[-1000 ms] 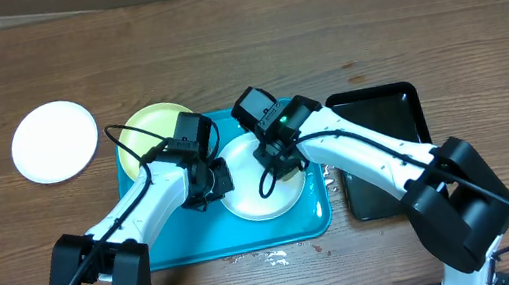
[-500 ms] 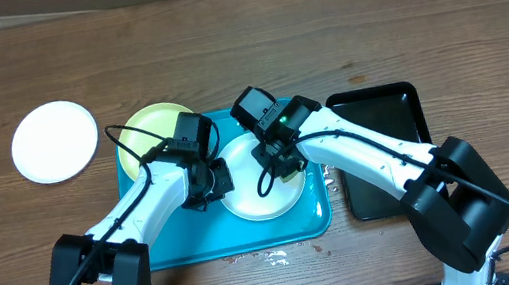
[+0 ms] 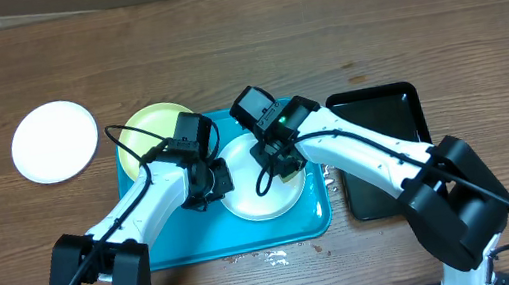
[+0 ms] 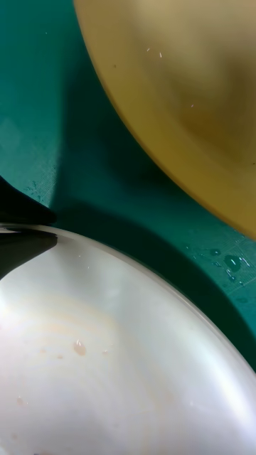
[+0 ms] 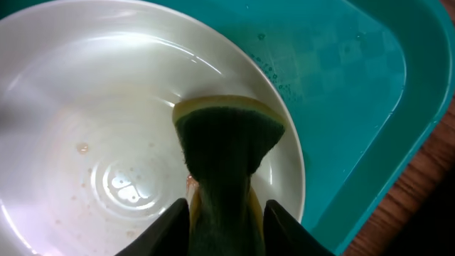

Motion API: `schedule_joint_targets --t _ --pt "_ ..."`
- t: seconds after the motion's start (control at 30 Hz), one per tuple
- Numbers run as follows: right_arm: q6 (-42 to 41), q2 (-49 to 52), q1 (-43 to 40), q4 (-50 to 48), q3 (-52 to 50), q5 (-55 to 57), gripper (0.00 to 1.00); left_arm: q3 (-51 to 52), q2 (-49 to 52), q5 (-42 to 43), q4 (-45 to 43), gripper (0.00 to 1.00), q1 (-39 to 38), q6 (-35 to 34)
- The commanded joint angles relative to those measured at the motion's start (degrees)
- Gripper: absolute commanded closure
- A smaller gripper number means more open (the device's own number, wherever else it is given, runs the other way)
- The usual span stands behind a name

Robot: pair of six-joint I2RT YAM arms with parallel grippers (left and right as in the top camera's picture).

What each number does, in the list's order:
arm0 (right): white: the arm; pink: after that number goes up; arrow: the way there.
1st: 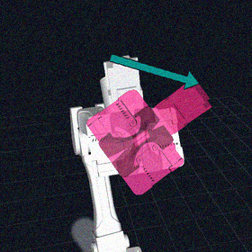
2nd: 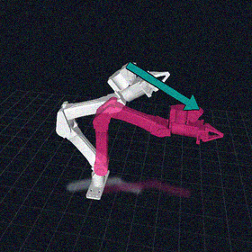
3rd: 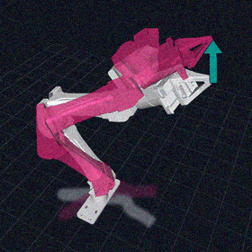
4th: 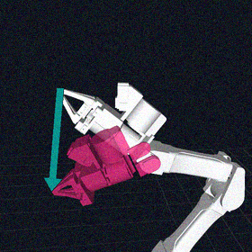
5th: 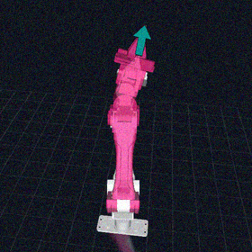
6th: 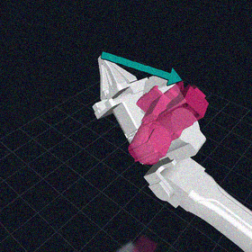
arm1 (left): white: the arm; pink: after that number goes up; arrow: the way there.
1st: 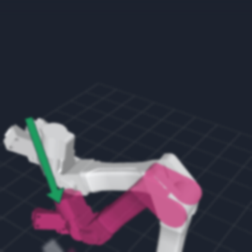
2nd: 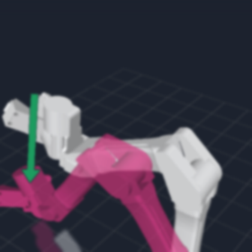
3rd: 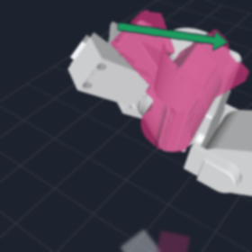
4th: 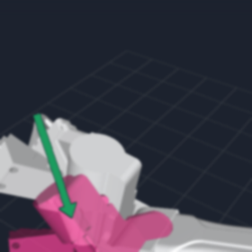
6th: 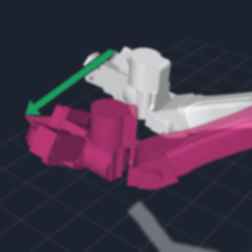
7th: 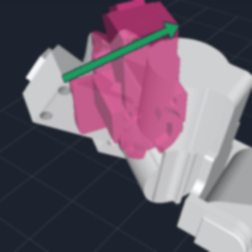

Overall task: Clean dirty plates on tray and stack at the side
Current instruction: 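Scrub the white plate with the sponge in the right gripper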

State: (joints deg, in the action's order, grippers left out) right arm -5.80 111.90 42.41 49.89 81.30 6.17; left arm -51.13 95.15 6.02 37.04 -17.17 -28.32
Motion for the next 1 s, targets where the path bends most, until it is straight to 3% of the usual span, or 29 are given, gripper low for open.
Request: schedule_joint_targets --t 0.0,0.1,0.47,0.97 --pt "-0.2 2.9 -0.1 -0.3 0.0 -0.1 0.74 0.4 0.3 0.0 0.6 0.96 -0.2 0.7" --pt "-0.2 3.9 -0.4 0.3 0.0 1.6 0.96 0.4 0.3 0.0 0.6 0.96 -0.2 0.7" --pt "-4.2 4.0 -0.8 6.1 -0.1 0.3 0.96 0.4 0.3 0.0 0.4 0.96 -0.2 1.1" --pt "-8.3 4.0 -0.8 -7.5 -7.6 -16.8 0.96 0.4 0.3 0.0 0.5 0.96 -0.2 1.1"
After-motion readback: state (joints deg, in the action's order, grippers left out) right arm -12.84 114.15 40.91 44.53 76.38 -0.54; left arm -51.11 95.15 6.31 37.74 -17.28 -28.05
